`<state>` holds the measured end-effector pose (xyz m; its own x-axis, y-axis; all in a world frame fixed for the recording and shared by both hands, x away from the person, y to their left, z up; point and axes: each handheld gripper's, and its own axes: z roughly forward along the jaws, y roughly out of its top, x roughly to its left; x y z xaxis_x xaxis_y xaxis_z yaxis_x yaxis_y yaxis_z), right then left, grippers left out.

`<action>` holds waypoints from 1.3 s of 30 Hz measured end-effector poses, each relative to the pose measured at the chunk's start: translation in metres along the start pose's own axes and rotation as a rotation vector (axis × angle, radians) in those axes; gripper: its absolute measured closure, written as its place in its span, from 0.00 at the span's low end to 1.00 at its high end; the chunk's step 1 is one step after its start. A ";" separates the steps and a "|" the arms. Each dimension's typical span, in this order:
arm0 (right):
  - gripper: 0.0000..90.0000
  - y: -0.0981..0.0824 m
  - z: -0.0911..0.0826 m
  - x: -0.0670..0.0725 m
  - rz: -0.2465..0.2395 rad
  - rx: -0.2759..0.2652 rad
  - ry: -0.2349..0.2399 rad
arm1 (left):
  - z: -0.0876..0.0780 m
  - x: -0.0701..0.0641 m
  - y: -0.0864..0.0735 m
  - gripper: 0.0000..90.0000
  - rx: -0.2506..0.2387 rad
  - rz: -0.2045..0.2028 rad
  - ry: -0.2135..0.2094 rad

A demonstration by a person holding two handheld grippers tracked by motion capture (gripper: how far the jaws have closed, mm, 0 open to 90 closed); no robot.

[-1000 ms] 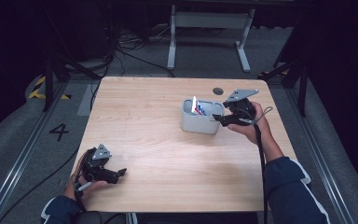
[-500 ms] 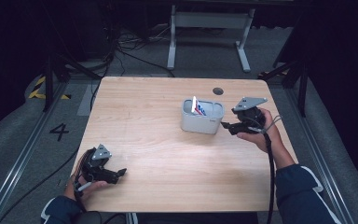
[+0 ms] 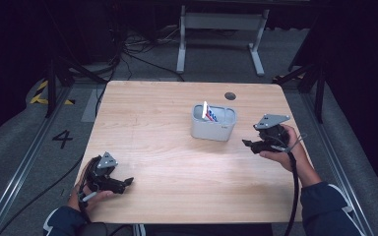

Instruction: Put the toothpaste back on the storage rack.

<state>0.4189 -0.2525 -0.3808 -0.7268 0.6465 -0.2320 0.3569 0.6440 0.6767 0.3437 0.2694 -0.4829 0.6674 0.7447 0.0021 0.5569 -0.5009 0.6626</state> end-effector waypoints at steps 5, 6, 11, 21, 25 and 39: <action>0.35 -0.013 -0.001 0.003 -0.005 0.024 -0.001 | 0.000 0.000 0.000 0.01 -0.001 -0.002 0.001; 0.35 -0.016 -0.002 0.003 -0.010 0.026 -0.003 | 0.000 0.000 0.000 0.01 -0.001 -0.002 0.001; 0.35 -0.029 -0.002 0.005 -0.009 0.048 -0.004 | 0.000 0.000 0.000 0.01 -0.001 -0.002 0.001; 0.35 -0.056 -0.006 0.008 0.008 0.069 0.001 | 0.000 0.000 0.000 0.01 -0.001 -0.002 0.001; 0.34 -0.066 -0.008 0.010 0.010 0.078 -0.001 | 0.000 0.000 0.000 0.01 -0.001 -0.002 0.002; 0.28 -0.105 -0.015 0.010 0.080 0.055 -0.022 | 0.000 0.000 0.000 0.01 -0.002 0.001 0.002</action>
<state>0.3649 -0.3199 -0.4439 -0.6817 0.7053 -0.1948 0.4456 0.6113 0.6541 0.3438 0.2693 -0.4830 0.6666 0.7454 0.0042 0.5556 -0.5006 0.6638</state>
